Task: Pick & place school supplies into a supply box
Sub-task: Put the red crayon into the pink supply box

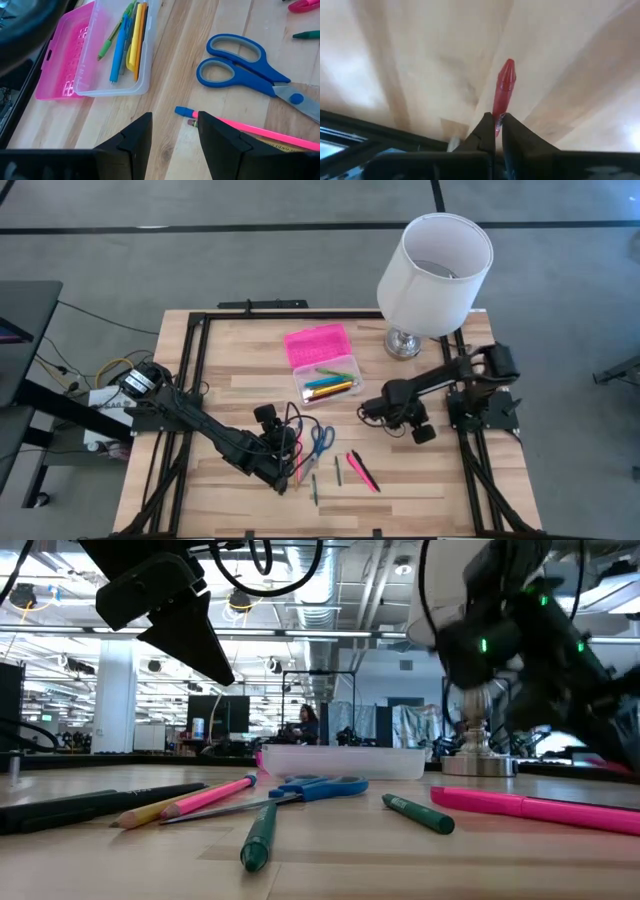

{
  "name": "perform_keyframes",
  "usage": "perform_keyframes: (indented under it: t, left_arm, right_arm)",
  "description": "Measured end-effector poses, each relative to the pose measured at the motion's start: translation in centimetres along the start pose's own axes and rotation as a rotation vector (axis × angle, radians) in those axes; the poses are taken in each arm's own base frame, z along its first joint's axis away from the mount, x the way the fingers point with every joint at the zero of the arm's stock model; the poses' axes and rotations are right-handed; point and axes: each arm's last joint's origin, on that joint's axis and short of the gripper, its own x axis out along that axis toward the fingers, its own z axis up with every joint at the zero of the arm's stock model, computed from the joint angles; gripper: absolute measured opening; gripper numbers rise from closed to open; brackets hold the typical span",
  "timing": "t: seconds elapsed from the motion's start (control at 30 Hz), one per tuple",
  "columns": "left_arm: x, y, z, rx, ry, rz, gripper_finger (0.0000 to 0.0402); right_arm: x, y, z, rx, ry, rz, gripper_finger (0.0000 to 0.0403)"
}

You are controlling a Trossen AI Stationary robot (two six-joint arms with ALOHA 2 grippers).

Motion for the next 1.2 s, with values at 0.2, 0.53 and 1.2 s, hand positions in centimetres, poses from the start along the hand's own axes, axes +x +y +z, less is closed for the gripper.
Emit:
perform_keyframes:
  t: [0.2, 0.53, 1.2]
  left_arm:
    - [0.0, 0.0, 0.0, 0.001, 0.0, 0.0, 0.0154]
    - [0.0, 0.0, 0.0, 0.001, 0.0, 0.0, 0.0154]
    - [-0.1, 0.0, -0.2, 0.013, 0.012, -0.002, 0.0154]
  right_arm:
    - [-3.9, 1.8, -1.7, -0.002, -0.229, -0.066, 0.0]
    - [-9.0, 3.0, -3.2, -0.036, -0.665, -0.334, 0.0]
    - [-9.5, -6.4, 4.2, 0.066, -0.71, -0.62, 0.0002]
